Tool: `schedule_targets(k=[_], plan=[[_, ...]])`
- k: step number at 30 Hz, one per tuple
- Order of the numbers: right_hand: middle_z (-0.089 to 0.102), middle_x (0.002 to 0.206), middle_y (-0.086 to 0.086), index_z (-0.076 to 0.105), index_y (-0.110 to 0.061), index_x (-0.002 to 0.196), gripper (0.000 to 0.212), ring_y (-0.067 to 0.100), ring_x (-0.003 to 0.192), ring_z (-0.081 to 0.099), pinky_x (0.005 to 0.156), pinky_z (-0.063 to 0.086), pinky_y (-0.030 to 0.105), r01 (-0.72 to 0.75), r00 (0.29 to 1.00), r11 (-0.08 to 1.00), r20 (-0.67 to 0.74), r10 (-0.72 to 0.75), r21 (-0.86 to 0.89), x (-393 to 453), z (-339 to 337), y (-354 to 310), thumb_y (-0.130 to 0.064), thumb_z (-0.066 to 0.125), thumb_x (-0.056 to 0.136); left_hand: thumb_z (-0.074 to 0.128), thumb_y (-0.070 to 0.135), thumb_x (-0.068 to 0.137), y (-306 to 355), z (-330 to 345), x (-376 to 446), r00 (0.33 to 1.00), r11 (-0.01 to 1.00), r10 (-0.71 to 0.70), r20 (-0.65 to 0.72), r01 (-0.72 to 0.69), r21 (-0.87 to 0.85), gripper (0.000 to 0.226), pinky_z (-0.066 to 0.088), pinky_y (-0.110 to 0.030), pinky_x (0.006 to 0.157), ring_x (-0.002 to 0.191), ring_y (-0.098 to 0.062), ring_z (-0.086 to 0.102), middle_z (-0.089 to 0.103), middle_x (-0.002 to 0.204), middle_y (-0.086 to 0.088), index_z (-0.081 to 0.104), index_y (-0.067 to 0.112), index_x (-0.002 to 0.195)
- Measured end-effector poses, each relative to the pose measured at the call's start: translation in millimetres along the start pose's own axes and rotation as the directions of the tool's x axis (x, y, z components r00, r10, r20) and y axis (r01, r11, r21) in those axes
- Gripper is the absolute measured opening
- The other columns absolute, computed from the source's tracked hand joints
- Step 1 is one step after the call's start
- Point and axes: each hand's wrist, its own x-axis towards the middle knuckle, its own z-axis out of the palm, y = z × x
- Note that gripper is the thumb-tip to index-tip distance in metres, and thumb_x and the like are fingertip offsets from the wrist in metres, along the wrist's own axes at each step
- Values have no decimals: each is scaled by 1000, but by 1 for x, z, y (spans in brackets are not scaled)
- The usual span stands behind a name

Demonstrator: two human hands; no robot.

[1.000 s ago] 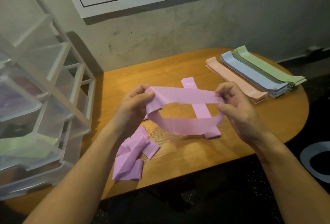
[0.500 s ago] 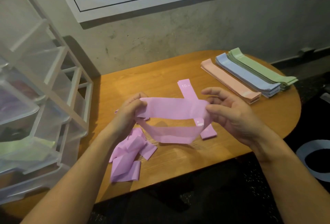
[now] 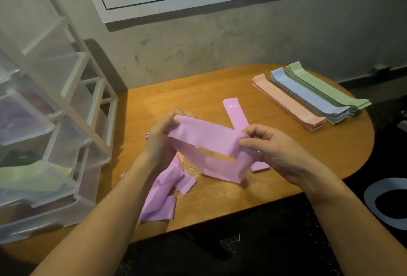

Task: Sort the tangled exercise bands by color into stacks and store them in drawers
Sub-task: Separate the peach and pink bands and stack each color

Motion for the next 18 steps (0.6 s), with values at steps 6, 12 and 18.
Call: schedule_targets(k=[6, 12, 18], plan=[[66, 83, 7, 71, -13, 84, 14, 12, 71, 59, 67, 46, 23, 87, 996, 986, 6, -89, 140, -3, 13, -8, -19, 71, 71, 52, 9, 84, -28, 9, -3, 995, 934, 83, -49, -61, 351, 22, 46, -23, 88, 104, -8, 64, 70, 109, 3, 62, 19, 101], [71, 80, 2, 69, -11, 86, 15, 10, 75, 64, 72, 50, 22, 182, 983, 959, -30, -180, 216, 0, 25, -7, -17, 70, 72, 55, 33, 91, -22, 45, -32, 962, 898, 264, 63, -269, 348, 36, 46, -21, 98, 121, -13, 62, 71, 120, 4, 66, 11, 118], [72, 93, 8, 73, -10, 95, 22, 18, 86, 68, 86, 51, 37, 196, 979, 941, -114, -170, 277, 5, 37, -7, -15, 72, 74, 61, 14, 98, -8, 63, -49, 945, 897, 328, 9, -314, 311, 21, 47, -14, 91, 112, -2, 64, 74, 114, 8, 71, 11, 115]])
